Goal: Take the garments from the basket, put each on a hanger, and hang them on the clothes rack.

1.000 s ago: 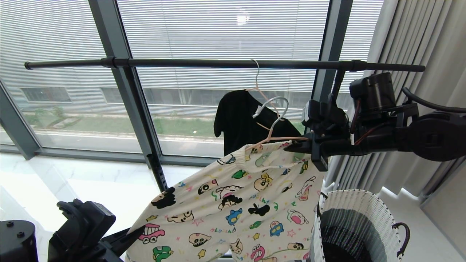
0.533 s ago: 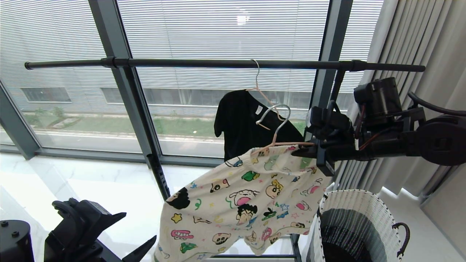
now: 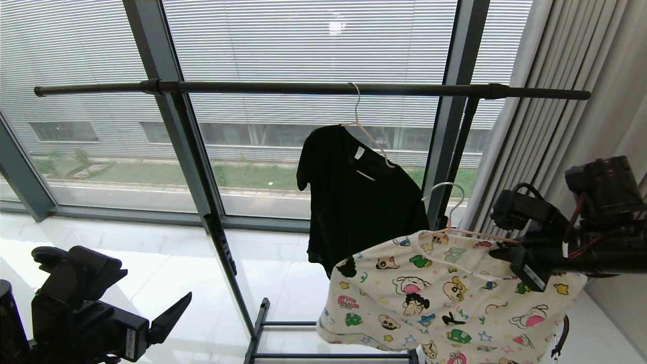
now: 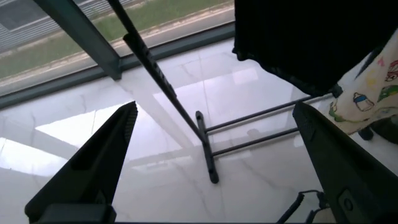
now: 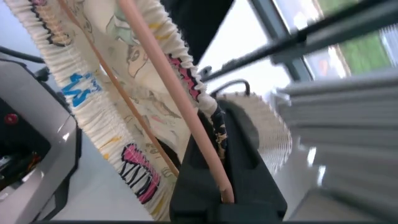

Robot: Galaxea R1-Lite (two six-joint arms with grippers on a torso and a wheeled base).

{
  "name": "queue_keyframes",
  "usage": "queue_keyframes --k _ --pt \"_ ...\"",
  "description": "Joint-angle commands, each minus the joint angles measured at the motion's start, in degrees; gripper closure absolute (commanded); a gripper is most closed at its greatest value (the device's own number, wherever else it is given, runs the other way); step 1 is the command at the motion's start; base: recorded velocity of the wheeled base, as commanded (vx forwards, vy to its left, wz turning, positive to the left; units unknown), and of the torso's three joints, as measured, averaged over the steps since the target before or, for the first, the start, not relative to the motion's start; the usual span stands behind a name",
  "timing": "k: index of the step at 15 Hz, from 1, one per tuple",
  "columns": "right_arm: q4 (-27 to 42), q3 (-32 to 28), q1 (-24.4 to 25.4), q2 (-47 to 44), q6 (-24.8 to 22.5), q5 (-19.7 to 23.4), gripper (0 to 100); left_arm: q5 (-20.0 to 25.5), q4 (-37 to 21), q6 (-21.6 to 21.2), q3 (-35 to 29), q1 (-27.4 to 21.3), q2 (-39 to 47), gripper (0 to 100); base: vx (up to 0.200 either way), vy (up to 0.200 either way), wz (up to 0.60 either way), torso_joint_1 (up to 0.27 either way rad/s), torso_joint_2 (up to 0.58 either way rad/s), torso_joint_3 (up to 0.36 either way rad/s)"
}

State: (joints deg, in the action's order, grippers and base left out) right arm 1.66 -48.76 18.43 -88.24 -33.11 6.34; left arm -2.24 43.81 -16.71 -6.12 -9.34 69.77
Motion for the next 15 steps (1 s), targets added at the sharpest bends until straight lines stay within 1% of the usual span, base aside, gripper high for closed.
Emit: queue_keyframes --k 1,3,4,6,9,12,13,15 --pt "0.10 5.26 -2.52 6.23 3.31 -4.58 100 0.05 0.04 0.01 -0.30 2.39 -0.07 0 0.000 0.000 0.00 0.000 0.00 0.000" --pt "0.19 8.33 -4.11 9.13 5.69 -7.66 100 0.05 0.04 0.19 -1.09 3.63 0.37 0 0.000 0.000 0.00 0.000 0.00 0.000" --pt "0.54 10.09 -5.51 10.80 5.69 -8.98 100 0.05 0.04 0.72 -1.18 4.42 0.90 0 0.000 0.000 0.00 0.000 0.00 0.000" --pt "2.21 12.29 -8.15 13.70 5.69 -9.42 100 0.05 0.04 1.07 -1.35 5.73 1.42 0 0.000 0.000 0.00 0.000 0.00 0.000" --pt "5.64 12.46 -12.28 15.99 5.69 -10.12 100 0.05 0.04 1.07 -1.44 6.09 1.69 0 0.000 0.000 0.00 0.000 0.00 0.000" --pt "7.66 12.46 -14.74 17.04 5.69 -11.35 100 0.05 0.04 1.07 -2.05 6.09 1.78 0 0.000 0.000 0.00 0.000 0.00 0.000" --pt "8.71 12.55 -16.59 17.13 5.69 -12.67 100 0.05 0.04 1.07 -2.23 6.09 1.78 0 0.000 0.000 0.00 0.000 0.00 0.000" --pt "8.80 12.29 -19.66 17.13 5.69 -13.63 100 0.05 0.04 0.98 -2.41 6.00 1.78 0 0.000 0.000 0.00 0.000 0.00 0.000"
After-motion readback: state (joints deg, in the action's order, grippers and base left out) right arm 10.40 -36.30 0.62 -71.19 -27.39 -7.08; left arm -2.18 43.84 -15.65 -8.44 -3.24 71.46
